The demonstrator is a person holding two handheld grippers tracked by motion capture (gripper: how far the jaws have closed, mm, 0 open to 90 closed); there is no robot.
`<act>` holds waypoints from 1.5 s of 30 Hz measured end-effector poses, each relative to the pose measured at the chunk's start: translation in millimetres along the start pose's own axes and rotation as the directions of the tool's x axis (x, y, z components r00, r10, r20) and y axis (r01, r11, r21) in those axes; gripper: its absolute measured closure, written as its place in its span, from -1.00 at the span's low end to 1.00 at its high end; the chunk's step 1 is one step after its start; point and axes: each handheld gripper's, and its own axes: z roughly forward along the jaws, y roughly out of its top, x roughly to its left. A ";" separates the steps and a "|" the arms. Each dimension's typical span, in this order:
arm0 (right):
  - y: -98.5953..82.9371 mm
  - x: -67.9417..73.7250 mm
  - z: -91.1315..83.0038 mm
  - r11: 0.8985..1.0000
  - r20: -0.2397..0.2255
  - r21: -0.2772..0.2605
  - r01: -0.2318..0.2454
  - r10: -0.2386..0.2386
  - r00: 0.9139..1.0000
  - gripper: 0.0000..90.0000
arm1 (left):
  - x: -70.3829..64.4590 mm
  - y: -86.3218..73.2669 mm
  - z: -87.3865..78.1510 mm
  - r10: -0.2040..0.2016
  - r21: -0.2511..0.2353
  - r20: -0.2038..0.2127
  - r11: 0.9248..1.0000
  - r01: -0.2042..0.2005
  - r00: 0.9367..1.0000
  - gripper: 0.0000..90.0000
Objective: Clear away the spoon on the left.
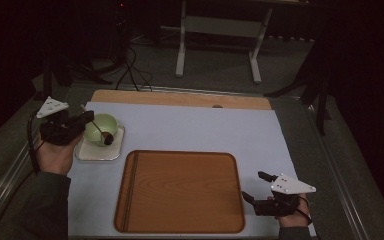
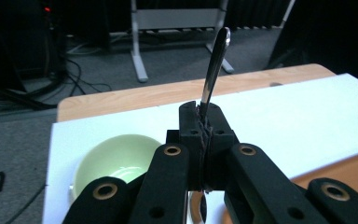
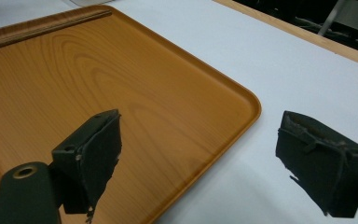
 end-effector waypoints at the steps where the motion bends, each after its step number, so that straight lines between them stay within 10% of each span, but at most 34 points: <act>1: 0.0 0.0 0.0 1.000 0.000 0.000 0.000 0.000 1.000 -0.70 | 0.0 0.0 0.0 0.000 0.000 0.000 1.000 0.000 1.000 0.99; 27: 0.2 -0.1 -1.1 1.000 0.003 -0.004 -0.001 0.001 1.000 -0.70 | -40.7 -8.9 -7.1 0.073 0.054 0.128 0.995 -0.080 0.989 0.99; 45: 0.6 0.3 -1.3 1.000 0.003 -0.005 0.001 -0.001 1.000 -0.70 | -67.8 -25.2 -10.7 0.106 0.084 0.229 0.988 -0.128 0.968 0.99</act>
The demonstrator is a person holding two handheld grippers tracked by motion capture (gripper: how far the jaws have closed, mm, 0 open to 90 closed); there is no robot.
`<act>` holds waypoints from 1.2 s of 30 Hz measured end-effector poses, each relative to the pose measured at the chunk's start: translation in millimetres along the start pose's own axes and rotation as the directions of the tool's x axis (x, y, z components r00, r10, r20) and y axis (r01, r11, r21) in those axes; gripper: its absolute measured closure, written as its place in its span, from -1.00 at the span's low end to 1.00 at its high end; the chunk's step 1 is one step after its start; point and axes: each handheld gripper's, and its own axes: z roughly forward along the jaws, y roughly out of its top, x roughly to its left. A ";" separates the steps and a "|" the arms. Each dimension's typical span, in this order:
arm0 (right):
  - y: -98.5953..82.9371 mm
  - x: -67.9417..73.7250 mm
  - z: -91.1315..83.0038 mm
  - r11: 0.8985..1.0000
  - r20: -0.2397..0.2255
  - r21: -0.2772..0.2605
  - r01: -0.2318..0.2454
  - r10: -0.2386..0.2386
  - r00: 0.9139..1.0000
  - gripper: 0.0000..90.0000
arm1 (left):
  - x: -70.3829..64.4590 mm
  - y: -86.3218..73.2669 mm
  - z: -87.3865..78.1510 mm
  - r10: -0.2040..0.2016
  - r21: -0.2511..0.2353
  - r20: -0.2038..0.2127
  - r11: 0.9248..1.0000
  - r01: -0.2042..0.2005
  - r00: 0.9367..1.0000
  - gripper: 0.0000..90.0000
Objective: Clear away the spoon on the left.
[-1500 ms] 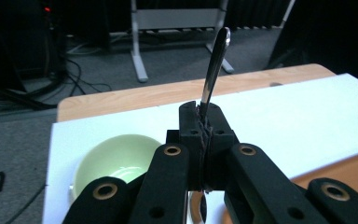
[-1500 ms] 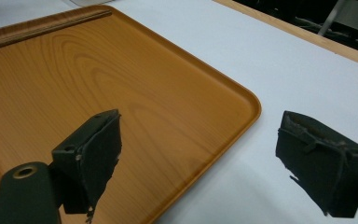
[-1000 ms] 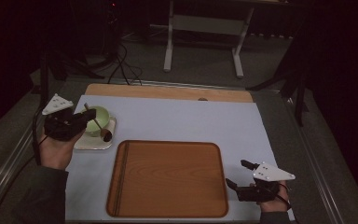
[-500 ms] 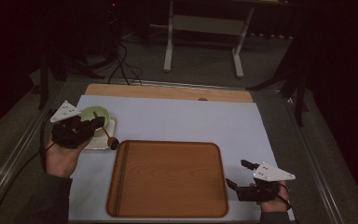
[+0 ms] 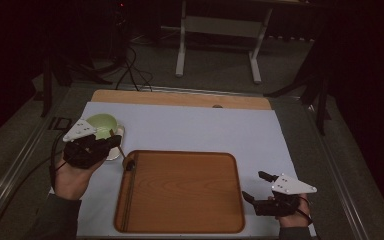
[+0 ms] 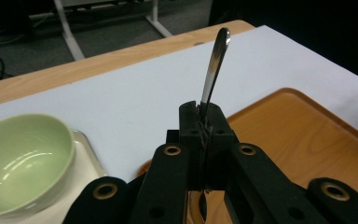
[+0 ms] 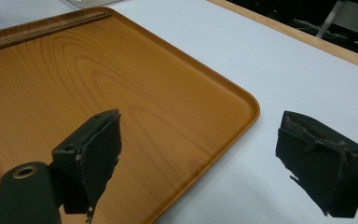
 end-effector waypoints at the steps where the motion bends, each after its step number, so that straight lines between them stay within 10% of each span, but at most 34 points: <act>1: 0.0 -0.1 0.0 1.000 0.000 0.000 0.000 0.000 1.000 -0.70 | -1.3 -0.9 0.1 0.000 0.002 0.007 1.000 0.000 1.000 0.99; 36: 0.3 0.8 1.4 1.000 -0.004 0.005 0.003 -0.003 1.000 -0.70 | -41.7 -55.3 36.1 -0.095 0.125 0.120 0.989 0.080 0.988 0.91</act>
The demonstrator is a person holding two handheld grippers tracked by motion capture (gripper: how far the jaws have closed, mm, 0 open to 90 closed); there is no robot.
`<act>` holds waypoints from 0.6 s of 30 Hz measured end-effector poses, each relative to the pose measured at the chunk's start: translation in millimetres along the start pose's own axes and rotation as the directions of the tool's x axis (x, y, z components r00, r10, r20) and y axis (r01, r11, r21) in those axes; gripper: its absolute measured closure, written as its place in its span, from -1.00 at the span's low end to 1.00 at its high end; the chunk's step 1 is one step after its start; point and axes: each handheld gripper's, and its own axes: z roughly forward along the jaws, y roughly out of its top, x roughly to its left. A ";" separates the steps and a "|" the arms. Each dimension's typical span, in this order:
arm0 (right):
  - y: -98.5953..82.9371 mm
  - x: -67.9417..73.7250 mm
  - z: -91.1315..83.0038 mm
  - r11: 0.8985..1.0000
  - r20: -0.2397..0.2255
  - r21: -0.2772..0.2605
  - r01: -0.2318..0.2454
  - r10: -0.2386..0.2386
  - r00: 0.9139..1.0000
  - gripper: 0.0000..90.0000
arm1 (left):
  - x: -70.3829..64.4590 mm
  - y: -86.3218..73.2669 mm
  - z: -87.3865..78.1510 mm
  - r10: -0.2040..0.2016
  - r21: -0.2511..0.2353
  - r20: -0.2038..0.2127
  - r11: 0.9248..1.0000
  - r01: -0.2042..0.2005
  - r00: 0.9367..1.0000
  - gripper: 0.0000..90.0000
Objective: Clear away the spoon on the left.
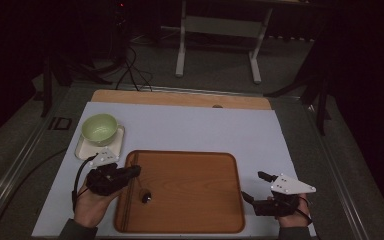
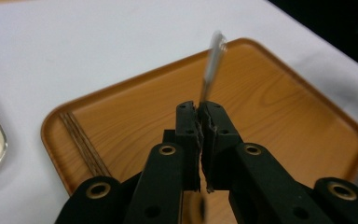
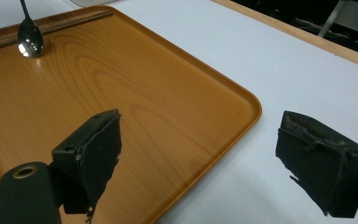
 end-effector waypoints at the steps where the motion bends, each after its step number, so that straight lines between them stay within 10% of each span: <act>1: 0.1 0.2 0.1 1.000 0.000 0.001 0.000 0.000 1.000 -0.70 | 0.7 -1.0 4.5 -0.003 0.005 0.002 1.000 0.003 1.000 0.92; 18: -0.1 -0.4 -0.1 1.000 -0.001 -0.001 -0.001 0.001 1.000 -0.70 | 19.0 -20.1 62.7 -0.071 0.116 0.013 0.991 0.069 0.997 0.78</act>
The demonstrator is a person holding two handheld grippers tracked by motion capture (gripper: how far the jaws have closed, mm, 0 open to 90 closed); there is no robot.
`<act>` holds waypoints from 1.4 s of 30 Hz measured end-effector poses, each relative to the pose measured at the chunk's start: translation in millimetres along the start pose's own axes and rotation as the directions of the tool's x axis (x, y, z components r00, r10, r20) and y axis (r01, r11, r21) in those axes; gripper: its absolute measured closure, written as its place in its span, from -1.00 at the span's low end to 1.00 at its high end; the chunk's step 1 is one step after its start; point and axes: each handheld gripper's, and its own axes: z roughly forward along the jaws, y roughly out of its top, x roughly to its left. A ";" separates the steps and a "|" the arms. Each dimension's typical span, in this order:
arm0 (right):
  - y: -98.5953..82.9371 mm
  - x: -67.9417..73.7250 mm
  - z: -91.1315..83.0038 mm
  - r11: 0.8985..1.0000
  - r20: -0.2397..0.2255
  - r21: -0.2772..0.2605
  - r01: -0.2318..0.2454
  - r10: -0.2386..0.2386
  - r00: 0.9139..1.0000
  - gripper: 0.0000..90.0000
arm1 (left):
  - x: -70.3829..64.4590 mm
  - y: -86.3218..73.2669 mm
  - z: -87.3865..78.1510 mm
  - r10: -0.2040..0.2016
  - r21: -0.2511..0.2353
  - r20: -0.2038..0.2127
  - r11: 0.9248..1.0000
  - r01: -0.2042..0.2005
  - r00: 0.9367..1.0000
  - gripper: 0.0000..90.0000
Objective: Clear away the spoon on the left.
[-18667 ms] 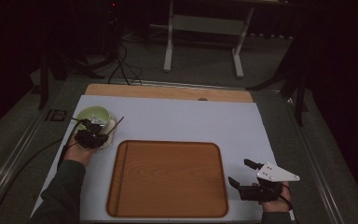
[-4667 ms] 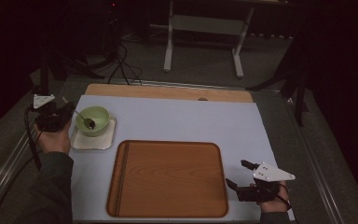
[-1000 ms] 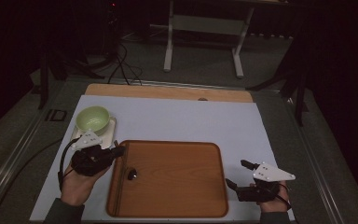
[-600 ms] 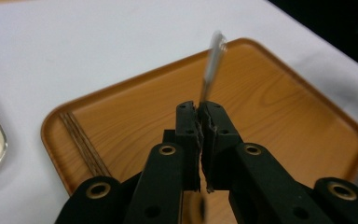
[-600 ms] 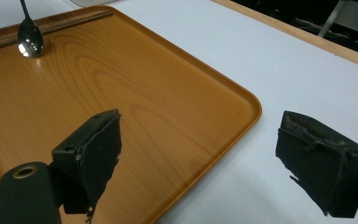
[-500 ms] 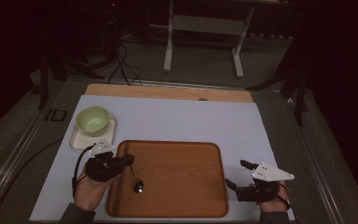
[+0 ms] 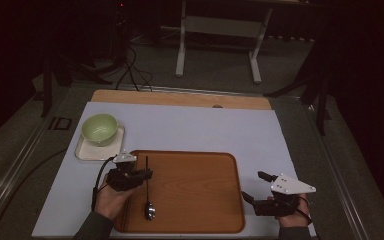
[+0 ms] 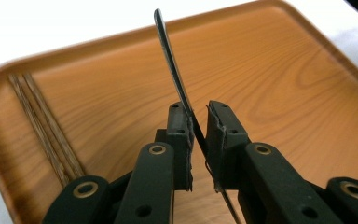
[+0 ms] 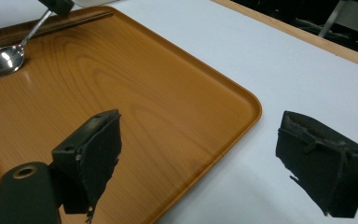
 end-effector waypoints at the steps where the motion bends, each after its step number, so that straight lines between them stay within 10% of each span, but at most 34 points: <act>1: -0.1 -0.2 0.2 1.000 -0.001 0.001 0.001 -0.001 1.000 -0.70 | 0.9 -1.1 1.8 -0.004 -0.001 0.002 1.000 0.004 1.000 0.78; 16: 0.0 0.0 -0.4 1.000 0.001 0.002 0.000 0.000 1.000 -0.70 | 7.4 -7.8 16.8 -0.003 0.049 -0.057 0.999 0.006 0.998 0.63; 24: 0.1 0.2 -0.8 1.000 0.001 0.001 0.000 0.000 1.000 -0.70 | 7.0 -7.8 19.8 0.017 0.075 -0.139 0.997 -0.007 0.990 0.24; 42: 0.6 0.1 -1.7 1.000 0.002 -0.003 0.002 -0.002 1.000 -0.70 | 11.2 -1.8 -0.1 -0.004 -0.029 -0.161 1.000 0.000 0.987 -0.01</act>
